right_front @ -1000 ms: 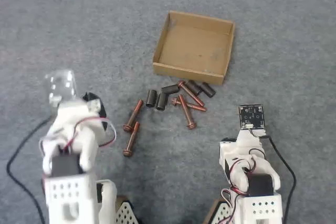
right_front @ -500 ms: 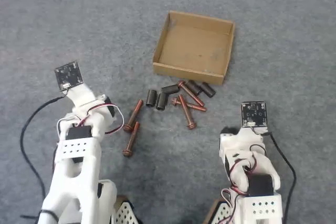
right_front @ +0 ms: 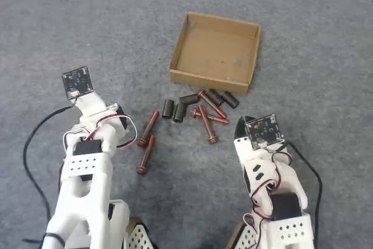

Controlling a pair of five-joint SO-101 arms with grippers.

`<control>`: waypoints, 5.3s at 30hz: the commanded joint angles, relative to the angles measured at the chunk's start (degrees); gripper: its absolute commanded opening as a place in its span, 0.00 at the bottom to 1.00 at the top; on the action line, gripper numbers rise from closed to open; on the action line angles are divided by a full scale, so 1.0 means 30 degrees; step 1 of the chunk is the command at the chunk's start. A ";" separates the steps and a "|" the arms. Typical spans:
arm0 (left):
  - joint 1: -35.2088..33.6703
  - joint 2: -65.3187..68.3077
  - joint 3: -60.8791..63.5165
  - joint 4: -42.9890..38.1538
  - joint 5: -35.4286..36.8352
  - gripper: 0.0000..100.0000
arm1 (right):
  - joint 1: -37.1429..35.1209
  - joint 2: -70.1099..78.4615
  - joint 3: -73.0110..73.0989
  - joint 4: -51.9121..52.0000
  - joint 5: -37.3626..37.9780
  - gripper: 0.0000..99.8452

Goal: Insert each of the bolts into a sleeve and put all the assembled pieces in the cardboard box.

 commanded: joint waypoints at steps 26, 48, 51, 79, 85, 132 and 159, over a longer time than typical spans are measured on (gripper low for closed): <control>0.0000 0.0088 0.0220 -0.1026 -0.0264 0.02 | -0.0982 2.8176 -1.8667 0.1861 0.2989 0.06; 0.0000 0.0088 0.0718 -0.2256 -0.0293 0.14 | 0.0015 3.9546 -2.7927 0.1919 0.5890 0.16; 0.0000 0.0088 0.0718 -0.2256 -0.0293 0.14 | -0.0220 3.9663 -2.7985 0.1919 0.5861 0.16; 0.0000 0.0088 0.0718 -0.2256 -0.0293 0.14 | -0.0015 4.2212 -3.0418 0.5700 0.3194 0.01; 0.0059 0.0088 0.0718 -0.2256 -0.0293 0.14 | 0.1685 3.7788 -2.6110 0.5641 0.0322 0.01; 0.7297 0.0088 -0.1685 0.8205 -0.6505 0.01 | 0.3560 2.4630 -0.9788 0.0366 0.0967 0.01; 0.5949 0.7560 -0.6168 0.8733 -0.5568 0.01 | 0.3150 2.4630 -0.9729 0.0366 0.0967 0.01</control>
